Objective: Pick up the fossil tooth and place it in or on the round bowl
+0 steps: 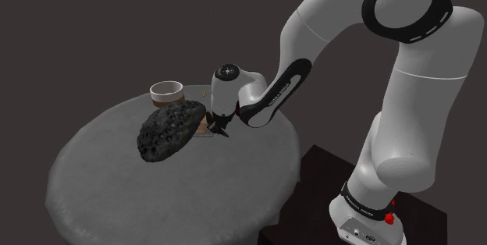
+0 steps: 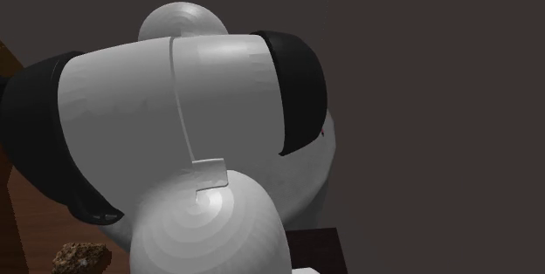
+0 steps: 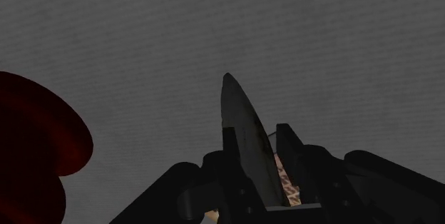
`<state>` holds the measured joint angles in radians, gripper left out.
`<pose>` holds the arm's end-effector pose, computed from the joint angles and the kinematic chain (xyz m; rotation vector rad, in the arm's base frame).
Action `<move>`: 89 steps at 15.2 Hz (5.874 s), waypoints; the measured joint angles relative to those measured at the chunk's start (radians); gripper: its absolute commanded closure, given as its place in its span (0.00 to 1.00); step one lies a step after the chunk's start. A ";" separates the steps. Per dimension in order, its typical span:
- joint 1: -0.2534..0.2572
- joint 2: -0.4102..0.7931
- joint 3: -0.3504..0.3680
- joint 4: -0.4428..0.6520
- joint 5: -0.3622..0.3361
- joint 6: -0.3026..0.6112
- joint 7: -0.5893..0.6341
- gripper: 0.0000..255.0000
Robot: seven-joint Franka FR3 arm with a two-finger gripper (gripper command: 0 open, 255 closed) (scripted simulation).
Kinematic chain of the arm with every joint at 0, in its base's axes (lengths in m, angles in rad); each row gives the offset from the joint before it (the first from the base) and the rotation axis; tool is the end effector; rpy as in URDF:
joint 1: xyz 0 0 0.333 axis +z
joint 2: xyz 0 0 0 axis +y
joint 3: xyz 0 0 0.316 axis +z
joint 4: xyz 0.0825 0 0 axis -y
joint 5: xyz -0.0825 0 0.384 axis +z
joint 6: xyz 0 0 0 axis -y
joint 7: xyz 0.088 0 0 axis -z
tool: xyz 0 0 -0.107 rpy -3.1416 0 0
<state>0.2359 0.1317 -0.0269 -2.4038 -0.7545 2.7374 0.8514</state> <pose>0.4923 0.1315 0.2736 2.8809 0.0419 0.5041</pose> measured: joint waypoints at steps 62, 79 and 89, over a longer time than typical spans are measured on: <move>-0.130 -0.263 -0.284 0.079 0.435 -0.170 -0.855 1.00; -0.141 -0.175 -0.288 0.024 0.417 0.017 -0.826 0.00; -0.134 -0.288 -0.273 0.014 0.401 -0.135 -0.813 0.00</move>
<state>0.1014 -0.1560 -0.2997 -2.3896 -0.3539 2.6025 0.0384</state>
